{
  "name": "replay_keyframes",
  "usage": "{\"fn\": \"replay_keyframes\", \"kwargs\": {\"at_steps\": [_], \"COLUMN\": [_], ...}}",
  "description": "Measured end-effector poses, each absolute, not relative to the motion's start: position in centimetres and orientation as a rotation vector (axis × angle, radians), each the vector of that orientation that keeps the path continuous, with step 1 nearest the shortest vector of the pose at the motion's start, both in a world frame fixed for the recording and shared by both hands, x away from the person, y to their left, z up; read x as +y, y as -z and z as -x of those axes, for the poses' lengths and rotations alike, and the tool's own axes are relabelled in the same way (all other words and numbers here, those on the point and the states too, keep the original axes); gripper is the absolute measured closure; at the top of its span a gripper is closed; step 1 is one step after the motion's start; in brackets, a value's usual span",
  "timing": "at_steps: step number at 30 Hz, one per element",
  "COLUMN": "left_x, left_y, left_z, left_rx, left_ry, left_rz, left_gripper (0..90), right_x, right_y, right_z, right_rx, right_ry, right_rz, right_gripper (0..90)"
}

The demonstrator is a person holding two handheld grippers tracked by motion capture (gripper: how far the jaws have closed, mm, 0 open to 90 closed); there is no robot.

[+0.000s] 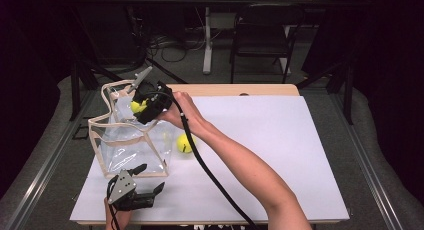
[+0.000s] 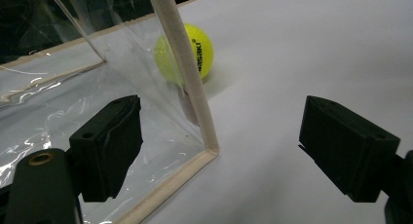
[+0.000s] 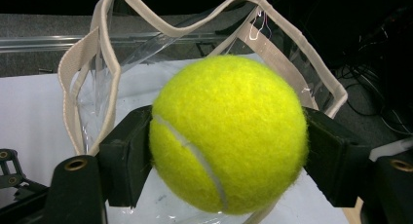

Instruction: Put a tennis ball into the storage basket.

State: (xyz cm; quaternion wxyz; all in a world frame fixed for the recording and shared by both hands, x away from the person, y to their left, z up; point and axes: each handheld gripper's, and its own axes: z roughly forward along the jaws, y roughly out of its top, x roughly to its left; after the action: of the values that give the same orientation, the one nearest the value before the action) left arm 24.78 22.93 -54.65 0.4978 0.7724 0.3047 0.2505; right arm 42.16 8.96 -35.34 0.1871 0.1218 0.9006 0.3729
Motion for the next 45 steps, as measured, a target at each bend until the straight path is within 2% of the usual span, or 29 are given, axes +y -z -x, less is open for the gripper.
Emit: {"fn": "replay_keyframes", "kwargs": {"at_steps": [45], "left_x": [22.9], "left_y": [54.6], "left_z": [-24.8], "left_rx": [0.734], "left_ry": [-0.603], "left_rz": [-1.874], "left_gripper": [15.9], "right_x": [9.9], "right_y": [36.8], "right_z": [-43.0], "right_rx": [2.628], "right_ry": [-0.958], "right_rz": [-0.385], "right_gripper": [25.6]}}
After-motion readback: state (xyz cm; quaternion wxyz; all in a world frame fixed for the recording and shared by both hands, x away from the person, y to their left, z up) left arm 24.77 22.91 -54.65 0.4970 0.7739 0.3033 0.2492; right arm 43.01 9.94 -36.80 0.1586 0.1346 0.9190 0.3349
